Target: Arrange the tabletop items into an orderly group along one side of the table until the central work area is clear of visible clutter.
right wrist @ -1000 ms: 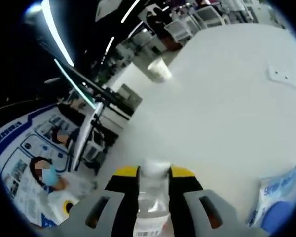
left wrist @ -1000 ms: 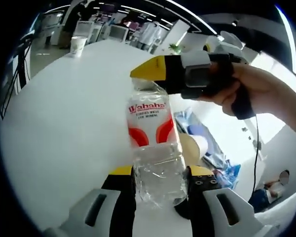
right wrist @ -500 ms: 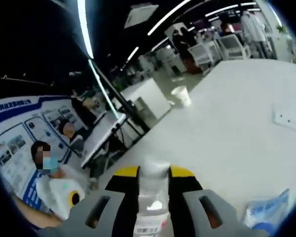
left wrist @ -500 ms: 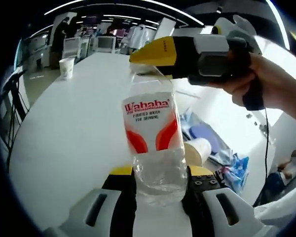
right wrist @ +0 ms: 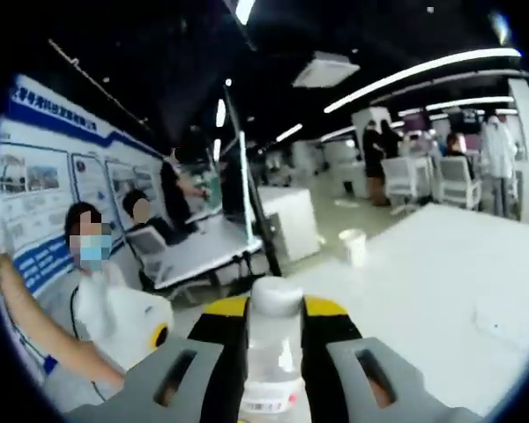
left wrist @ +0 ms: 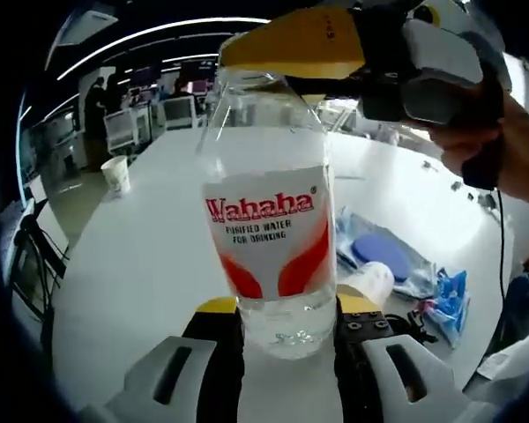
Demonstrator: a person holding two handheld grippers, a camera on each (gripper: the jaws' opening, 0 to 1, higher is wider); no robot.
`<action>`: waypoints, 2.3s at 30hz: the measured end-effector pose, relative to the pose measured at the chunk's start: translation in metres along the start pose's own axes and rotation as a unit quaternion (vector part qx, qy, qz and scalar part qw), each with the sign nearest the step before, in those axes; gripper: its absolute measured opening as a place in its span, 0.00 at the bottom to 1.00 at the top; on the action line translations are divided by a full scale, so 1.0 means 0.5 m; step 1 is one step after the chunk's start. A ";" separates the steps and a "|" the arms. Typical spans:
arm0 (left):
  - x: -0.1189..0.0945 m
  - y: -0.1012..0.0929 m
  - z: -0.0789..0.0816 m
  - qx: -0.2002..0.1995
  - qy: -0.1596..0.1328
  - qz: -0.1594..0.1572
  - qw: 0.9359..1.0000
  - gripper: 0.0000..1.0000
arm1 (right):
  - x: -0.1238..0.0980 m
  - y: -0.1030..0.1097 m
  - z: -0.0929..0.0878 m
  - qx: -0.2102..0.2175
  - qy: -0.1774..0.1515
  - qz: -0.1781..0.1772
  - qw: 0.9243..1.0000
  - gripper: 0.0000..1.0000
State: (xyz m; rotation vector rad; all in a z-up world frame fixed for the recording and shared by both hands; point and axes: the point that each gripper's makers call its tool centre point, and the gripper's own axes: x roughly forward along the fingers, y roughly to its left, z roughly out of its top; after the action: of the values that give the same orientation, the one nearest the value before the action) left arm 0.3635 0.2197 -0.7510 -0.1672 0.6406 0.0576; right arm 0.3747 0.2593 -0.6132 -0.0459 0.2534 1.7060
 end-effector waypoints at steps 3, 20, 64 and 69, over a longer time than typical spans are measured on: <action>0.003 0.003 0.009 0.005 -0.005 0.004 1.000 0.34 | -0.004 0.022 0.011 -0.047 -0.014 0.025 0.999 0.18; 0.038 0.016 0.049 0.031 -0.021 0.024 0.999 0.34 | -0.013 -0.025 0.029 -0.048 -0.032 0.041 0.998 0.18; 0.199 0.080 0.026 0.028 0.025 0.123 0.992 0.35 | 0.012 -0.140 -0.067 -0.080 -0.019 0.102 0.991 0.18; 0.208 0.084 0.018 0.024 0.029 0.124 0.992 0.35 | 0.015 -0.141 -0.078 -0.080 -0.017 0.102 0.991 0.18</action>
State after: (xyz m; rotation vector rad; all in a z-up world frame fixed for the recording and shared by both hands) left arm 0.4477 0.2630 -0.8119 -0.0429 0.7184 0.2778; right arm 0.4385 0.2682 -0.6625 -0.1130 0.0972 1.9273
